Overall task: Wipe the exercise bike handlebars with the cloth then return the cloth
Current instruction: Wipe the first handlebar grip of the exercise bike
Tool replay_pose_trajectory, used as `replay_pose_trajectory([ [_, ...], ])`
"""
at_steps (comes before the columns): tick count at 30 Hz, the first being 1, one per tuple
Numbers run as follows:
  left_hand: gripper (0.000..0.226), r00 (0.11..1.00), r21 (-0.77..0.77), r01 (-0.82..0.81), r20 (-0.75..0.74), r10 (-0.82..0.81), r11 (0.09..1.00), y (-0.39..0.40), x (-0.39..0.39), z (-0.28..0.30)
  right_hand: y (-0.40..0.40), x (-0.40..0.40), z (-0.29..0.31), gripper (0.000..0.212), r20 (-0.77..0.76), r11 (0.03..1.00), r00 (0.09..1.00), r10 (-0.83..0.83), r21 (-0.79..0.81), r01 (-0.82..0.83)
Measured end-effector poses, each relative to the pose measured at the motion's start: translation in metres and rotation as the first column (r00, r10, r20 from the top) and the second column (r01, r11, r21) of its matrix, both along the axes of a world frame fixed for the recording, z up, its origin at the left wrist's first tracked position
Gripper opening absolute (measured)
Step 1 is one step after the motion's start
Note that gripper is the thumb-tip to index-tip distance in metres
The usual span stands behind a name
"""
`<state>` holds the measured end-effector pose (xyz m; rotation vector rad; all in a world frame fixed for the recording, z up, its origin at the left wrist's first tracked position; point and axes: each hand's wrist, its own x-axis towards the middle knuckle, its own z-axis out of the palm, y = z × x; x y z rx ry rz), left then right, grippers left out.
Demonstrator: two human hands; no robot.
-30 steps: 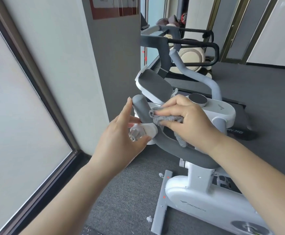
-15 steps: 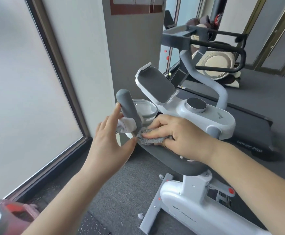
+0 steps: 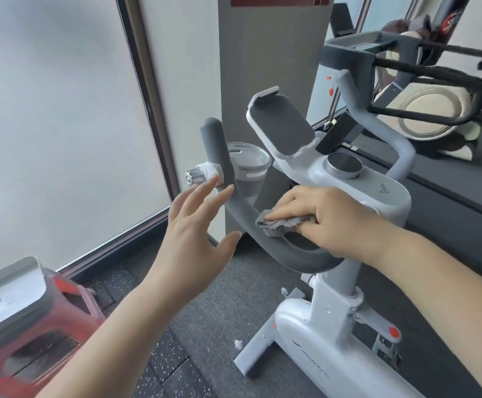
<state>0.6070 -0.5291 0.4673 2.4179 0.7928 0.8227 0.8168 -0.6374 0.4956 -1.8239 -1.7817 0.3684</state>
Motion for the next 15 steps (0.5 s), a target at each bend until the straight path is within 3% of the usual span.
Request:
replay_pose_trajectory([
  [3,0.063,0.999,0.039,0.034,-0.017,-0.033,0.999,-0.002,0.001,-0.001,0.009,-0.010,-0.010,0.052,0.022,0.995,0.999,-0.029,0.095,0.027],
  [15,0.044,0.998,0.121,0.060,-0.034,-0.056,0.991,0.008,0.019,-0.016,-0.014,-0.022,-0.018,0.037,0.062,0.996,0.995,-0.081,0.036,0.079],
])
